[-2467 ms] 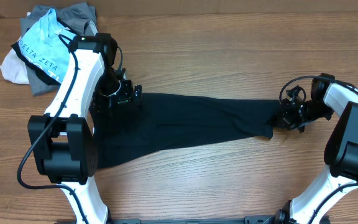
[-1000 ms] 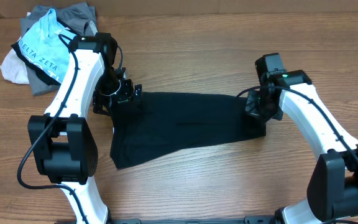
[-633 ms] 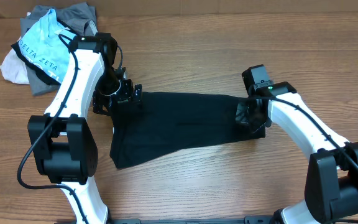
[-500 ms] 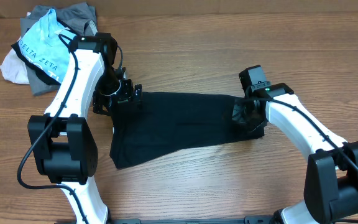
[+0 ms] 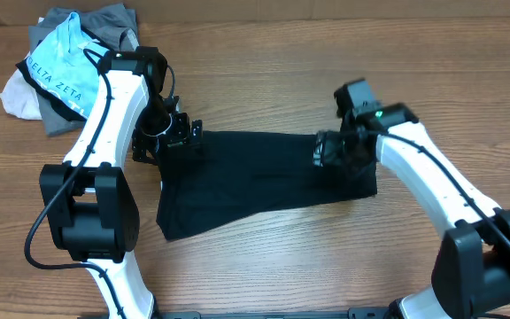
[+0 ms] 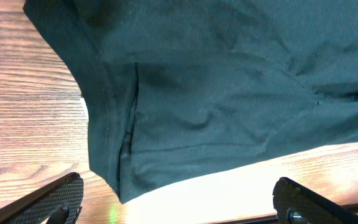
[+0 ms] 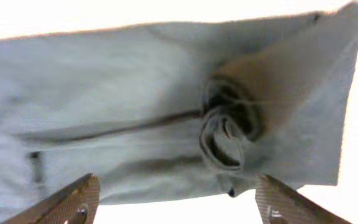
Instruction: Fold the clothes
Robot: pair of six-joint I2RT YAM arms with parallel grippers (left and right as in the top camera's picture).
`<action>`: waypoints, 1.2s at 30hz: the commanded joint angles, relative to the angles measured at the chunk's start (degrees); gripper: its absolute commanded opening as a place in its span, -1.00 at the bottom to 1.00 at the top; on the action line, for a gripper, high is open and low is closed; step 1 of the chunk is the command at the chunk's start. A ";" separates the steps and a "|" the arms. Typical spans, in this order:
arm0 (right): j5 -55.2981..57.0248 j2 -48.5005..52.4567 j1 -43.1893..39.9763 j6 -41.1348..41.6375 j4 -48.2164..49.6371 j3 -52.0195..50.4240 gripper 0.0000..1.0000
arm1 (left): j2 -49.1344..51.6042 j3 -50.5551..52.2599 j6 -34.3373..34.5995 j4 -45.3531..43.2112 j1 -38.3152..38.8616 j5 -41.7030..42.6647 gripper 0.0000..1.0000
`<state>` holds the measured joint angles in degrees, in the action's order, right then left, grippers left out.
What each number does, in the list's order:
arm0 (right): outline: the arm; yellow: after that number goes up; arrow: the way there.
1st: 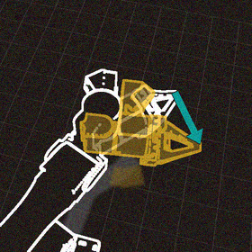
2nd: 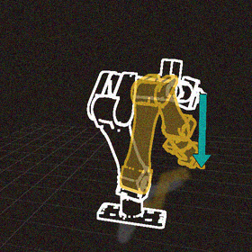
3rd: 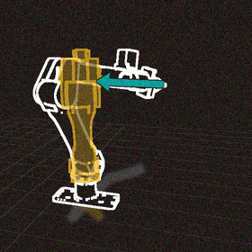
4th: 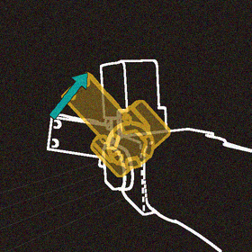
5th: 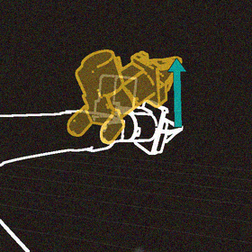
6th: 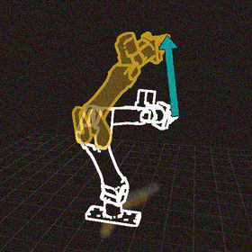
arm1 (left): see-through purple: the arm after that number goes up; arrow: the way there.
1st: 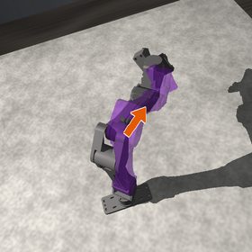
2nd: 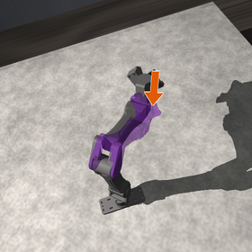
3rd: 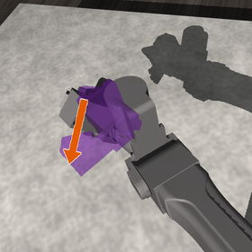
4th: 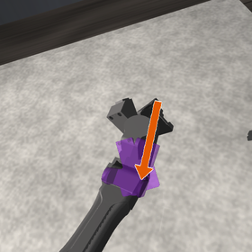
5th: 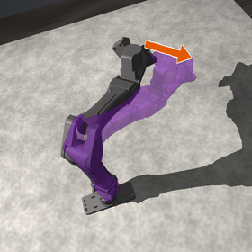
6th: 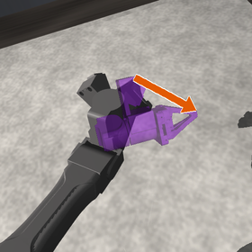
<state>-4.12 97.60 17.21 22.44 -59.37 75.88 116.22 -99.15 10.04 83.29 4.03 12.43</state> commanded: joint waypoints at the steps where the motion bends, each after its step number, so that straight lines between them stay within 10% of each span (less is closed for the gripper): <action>1: 1.14 -3.50 -1.57 0.11 -3.80 8.02 0.73 | -1.16 -0.85 -1.25 0.02 0.13 0.74 1.00; 6: 4.09 -3.45 -6.49 0.13 -6.75 10.45 0.58 | -1.16 -0.85 -1.25 0.04 0.13 0.74 1.00; 14: 4.63 -0.85 -13.49 0.17 -3.34 4.20 -0.81 | -1.16 -0.85 -1.25 0.02 0.13 0.74 1.00; 36: -10.93 8.81 -7.06 4.63 20.81 -5.44 -0.92 | -1.16 -0.85 -1.05 0.04 0.13 0.74 1.00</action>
<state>-13.39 105.62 8.60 25.43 -39.38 70.65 116.22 -99.15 10.04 83.29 4.03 12.43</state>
